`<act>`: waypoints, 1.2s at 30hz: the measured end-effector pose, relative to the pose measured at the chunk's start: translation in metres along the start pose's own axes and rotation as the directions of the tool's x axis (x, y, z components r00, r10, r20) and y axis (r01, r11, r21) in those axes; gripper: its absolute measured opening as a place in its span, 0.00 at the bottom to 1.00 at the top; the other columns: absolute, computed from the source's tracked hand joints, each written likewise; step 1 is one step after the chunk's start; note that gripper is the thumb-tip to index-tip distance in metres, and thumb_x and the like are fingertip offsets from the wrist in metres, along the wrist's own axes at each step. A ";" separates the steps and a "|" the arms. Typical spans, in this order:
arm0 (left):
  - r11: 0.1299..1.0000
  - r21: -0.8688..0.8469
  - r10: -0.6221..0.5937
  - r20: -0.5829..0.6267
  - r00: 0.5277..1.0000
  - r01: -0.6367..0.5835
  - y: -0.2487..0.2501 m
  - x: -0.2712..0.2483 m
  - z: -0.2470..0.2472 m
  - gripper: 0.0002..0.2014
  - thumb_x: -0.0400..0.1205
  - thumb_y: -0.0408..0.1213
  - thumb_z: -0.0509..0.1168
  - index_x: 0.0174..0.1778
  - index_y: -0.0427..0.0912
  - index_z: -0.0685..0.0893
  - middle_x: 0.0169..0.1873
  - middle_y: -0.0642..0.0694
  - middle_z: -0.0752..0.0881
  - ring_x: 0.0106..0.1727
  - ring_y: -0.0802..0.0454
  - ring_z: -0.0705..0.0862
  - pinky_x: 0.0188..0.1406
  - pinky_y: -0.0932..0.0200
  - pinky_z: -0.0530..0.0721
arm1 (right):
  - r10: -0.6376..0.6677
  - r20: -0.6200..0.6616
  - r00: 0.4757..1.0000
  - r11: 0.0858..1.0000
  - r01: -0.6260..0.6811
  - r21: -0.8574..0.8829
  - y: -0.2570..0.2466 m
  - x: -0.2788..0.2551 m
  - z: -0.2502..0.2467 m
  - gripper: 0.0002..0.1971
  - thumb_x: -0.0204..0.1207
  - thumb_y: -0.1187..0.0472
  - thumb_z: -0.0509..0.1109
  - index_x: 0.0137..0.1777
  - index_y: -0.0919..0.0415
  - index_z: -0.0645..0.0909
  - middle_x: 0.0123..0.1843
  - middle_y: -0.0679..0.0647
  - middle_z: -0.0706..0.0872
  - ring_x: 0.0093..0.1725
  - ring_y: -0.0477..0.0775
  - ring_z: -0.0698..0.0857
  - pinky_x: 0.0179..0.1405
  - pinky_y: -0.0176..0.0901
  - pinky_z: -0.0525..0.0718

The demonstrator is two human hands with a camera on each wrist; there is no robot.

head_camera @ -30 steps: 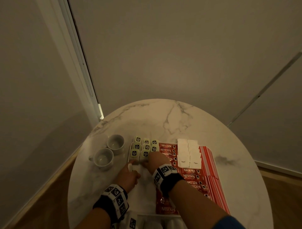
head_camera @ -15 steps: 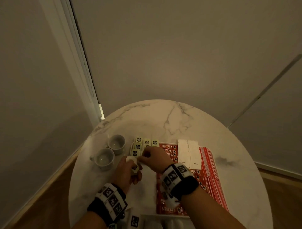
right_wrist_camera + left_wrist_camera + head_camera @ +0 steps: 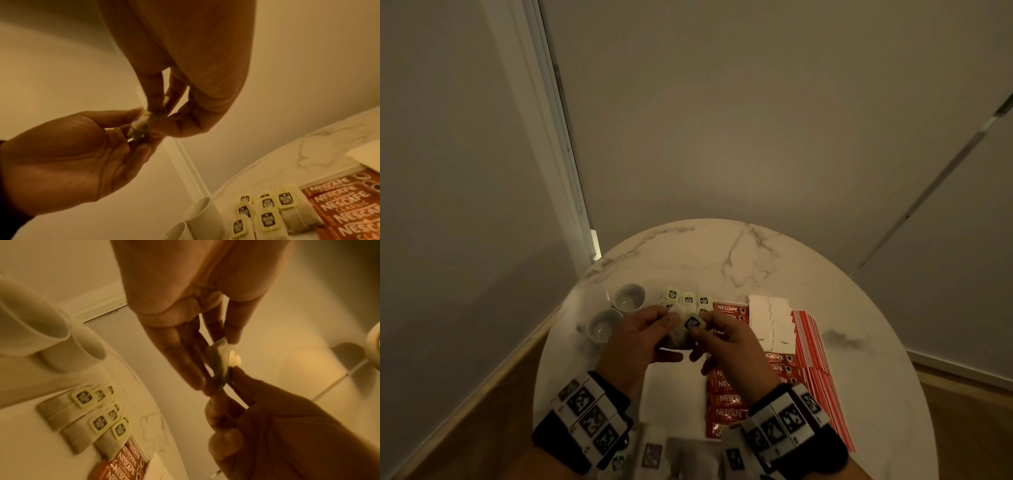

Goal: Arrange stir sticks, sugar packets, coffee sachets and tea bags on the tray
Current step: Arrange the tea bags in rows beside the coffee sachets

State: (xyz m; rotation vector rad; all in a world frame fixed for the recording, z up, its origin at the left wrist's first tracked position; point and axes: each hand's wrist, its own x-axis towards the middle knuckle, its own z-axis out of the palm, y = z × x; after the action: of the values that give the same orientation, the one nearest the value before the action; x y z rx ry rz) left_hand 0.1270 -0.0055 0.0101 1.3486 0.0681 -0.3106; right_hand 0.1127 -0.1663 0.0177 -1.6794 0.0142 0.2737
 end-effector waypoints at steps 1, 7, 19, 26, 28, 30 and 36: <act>1.000 0.019 0.019 -0.023 1.000 -0.019 0.000 -0.003 0.001 0.09 0.83 0.36 0.62 0.50 0.38 0.87 0.44 0.38 0.90 0.46 0.42 0.90 0.42 0.45 0.89 | -0.005 -0.022 1.000 1.000 0.004 -0.016 -0.002 -0.004 -0.001 0.06 0.82 0.64 0.65 0.52 0.59 0.84 0.47 0.58 0.88 0.37 0.48 0.86 0.30 0.40 0.85; 0.994 0.081 0.087 -0.153 0.984 -0.075 -0.002 -0.013 0.003 0.07 0.82 0.32 0.64 0.45 0.38 0.88 0.45 0.36 0.89 0.46 0.40 0.88 0.42 0.48 0.90 | -0.065 -0.166 0.984 0.998 0.063 -0.019 -0.026 -0.021 -0.015 0.08 0.82 0.64 0.65 0.53 0.63 0.86 0.45 0.62 0.89 0.38 0.51 0.85 0.33 0.39 0.85; 0.839 0.470 0.317 -0.009 0.948 -0.276 -0.008 -0.035 0.016 0.05 0.79 0.34 0.69 0.41 0.49 0.88 0.36 0.50 0.90 0.40 0.56 0.88 0.45 0.58 0.88 | -0.142 -0.093 0.985 0.964 0.159 0.212 -0.082 -0.030 -0.013 0.06 0.83 0.68 0.61 0.51 0.69 0.79 0.37 0.60 0.87 0.32 0.53 0.83 0.27 0.43 0.82; 0.814 0.479 0.334 0.078 0.939 -0.329 -0.009 -0.041 0.021 0.06 0.79 0.36 0.69 0.44 0.54 0.86 0.37 0.51 0.89 0.41 0.56 0.87 0.39 0.63 0.87 | -0.173 -0.057 0.983 0.953 0.182 0.243 -0.090 -0.036 -0.010 0.08 0.84 0.68 0.59 0.53 0.71 0.78 0.42 0.66 0.89 0.33 0.56 0.85 0.30 0.45 0.85; 0.797 0.501 0.345 0.081 0.935 -0.338 -0.007 -0.041 0.021 0.07 0.79 0.38 0.69 0.42 0.57 0.85 0.37 0.52 0.88 0.40 0.58 0.86 0.39 0.65 0.86 | -0.179 -0.058 0.982 0.956 0.188 0.226 -0.094 -0.036 -0.011 0.08 0.84 0.67 0.59 0.53 0.71 0.78 0.43 0.66 0.89 0.35 0.57 0.86 0.31 0.45 0.85; 0.793 0.499 0.351 0.094 0.932 -0.349 -0.004 -0.042 0.021 0.07 0.79 0.38 0.69 0.40 0.56 0.84 0.36 0.51 0.88 0.40 0.57 0.86 0.39 0.64 0.87 | -0.183 -0.055 0.982 0.959 0.190 0.209 -0.098 -0.035 -0.011 0.08 0.84 0.68 0.59 0.53 0.70 0.78 0.43 0.66 0.89 0.34 0.57 0.85 0.31 0.46 0.85; 0.664 0.553 0.483 0.195 0.854 -0.502 0.002 -0.042 0.022 0.07 0.82 0.36 0.66 0.47 0.56 0.83 0.41 0.59 0.86 0.47 0.65 0.84 0.43 0.73 0.81 | -0.224 -0.088 0.970 0.955 0.237 0.180 -0.116 -0.031 -0.015 0.05 0.83 0.70 0.61 0.54 0.68 0.78 0.38 0.61 0.86 0.30 0.54 0.81 0.27 0.45 0.81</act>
State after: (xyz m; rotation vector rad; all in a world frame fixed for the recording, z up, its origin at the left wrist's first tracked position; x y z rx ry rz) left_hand 0.0849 -0.0191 0.0267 1.9181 -0.4629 0.1369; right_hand 0.1044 -0.1706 0.1384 -1.4830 -0.1030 0.0375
